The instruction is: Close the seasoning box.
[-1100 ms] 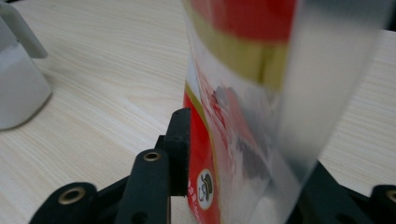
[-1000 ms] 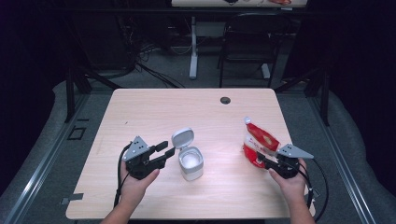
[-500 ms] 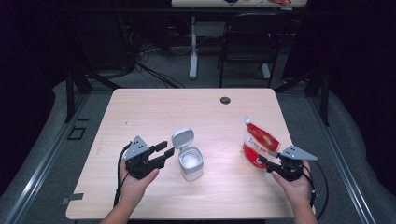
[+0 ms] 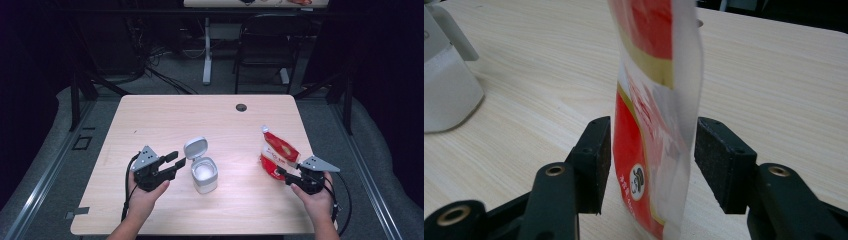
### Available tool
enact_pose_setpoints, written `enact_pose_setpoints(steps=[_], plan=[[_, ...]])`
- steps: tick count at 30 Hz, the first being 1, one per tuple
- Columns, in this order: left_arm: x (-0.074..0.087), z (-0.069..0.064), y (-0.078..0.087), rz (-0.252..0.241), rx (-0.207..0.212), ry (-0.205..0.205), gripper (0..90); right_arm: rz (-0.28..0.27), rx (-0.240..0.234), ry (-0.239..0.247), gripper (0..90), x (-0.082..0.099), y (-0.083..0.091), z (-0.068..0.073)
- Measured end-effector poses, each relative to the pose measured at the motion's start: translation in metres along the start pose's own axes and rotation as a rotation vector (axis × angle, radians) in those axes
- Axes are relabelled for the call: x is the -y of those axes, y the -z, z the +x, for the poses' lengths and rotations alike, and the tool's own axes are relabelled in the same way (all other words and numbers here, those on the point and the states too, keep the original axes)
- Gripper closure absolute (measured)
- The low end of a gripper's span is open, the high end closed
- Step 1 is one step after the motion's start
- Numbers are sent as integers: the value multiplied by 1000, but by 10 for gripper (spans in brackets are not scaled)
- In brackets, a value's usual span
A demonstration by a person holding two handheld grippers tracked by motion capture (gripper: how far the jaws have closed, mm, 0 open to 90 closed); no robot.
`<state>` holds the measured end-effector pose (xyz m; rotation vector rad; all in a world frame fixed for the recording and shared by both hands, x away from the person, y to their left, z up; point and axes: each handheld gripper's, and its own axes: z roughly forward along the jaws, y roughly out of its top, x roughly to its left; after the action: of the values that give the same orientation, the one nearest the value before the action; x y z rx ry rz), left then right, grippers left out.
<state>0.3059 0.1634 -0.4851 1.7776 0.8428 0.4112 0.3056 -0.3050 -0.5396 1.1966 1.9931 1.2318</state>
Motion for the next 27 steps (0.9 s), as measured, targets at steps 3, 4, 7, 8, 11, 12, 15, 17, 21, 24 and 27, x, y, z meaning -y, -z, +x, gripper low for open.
enact_pose_setpoints(steps=[3,4,7,8,11,12,15,17,21,24,27], plan=[[0,2,1,-5,-4,5,596,-1,13,-4,483,-1,2,0],[0,2,1,-7,-3,4,597,-5,23,-8,473,0,2,1],[0,5,3,-3,-7,8,597,33,23,18,482,6,8,4],[0,5,3,-1,-12,8,597,30,26,21,482,6,10,5],[0,7,4,-3,-12,8,597,16,41,0,482,8,20,6],[0,7,4,-6,-16,10,597,19,46,0,481,9,23,6],[-1,9,4,-11,-13,13,599,25,57,-11,481,14,29,6],[-2,10,4,-17,-16,18,602,23,60,-18,481,16,33,5],[-3,13,4,-17,-20,18,613,9,62,-24,482,18,41,8],[-3,14,5,-18,-26,23,617,2,67,-20,482,17,44,11],[-4,15,6,-23,-30,30,621,8,57,-19,483,15,44,14]])
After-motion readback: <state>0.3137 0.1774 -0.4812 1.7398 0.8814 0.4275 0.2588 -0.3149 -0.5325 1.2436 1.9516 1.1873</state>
